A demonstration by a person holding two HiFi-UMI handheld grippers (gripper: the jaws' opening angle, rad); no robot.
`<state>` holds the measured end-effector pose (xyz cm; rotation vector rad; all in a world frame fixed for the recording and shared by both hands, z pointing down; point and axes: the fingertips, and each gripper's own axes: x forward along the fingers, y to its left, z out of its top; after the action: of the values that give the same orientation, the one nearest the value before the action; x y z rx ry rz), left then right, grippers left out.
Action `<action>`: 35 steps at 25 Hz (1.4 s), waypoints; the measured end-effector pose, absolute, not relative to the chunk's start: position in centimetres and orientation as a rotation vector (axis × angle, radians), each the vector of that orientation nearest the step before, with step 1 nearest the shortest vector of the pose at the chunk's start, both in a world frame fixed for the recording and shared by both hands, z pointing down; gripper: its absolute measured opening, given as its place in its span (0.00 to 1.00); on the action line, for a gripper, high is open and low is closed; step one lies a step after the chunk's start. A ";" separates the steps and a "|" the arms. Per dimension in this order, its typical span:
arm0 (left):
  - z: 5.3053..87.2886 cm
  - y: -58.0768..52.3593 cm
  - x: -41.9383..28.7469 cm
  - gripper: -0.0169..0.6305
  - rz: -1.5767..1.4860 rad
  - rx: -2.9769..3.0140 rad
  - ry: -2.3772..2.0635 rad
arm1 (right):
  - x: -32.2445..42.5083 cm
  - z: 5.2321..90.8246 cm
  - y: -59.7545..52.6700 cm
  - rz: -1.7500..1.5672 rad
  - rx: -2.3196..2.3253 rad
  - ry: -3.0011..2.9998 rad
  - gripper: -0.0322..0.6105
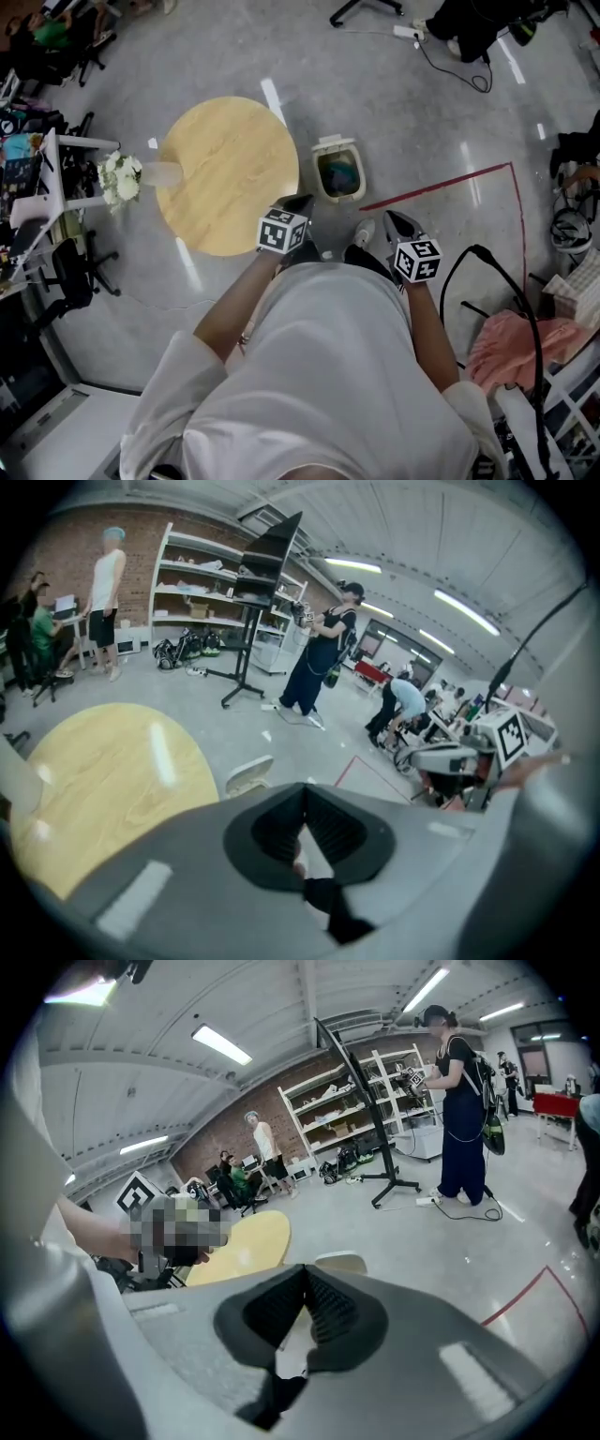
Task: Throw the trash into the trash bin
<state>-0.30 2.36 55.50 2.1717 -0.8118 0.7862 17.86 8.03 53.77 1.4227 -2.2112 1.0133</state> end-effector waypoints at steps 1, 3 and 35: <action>55.2 2.4 -0.6 0.04 0.781 2.173 -0.818 | 17.8 53.5 8.1 1.011 1.423 -2.215 0.05; 54.8 2.5 -1.0 0.04 0.771 2.172 -0.828 | 17.7 53.2 8.1 1.006 1.424 -2.220 0.05; 52.5 3.1 -1.8 0.04 0.719 2.222 -0.829 | 15.3 52.0 7.8 0.946 1.359 -2.283 0.05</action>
<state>-1.82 3.06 52.52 2.2222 -0.8290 0.7191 15.27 7.79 52.00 1.3588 -2.2835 0.9460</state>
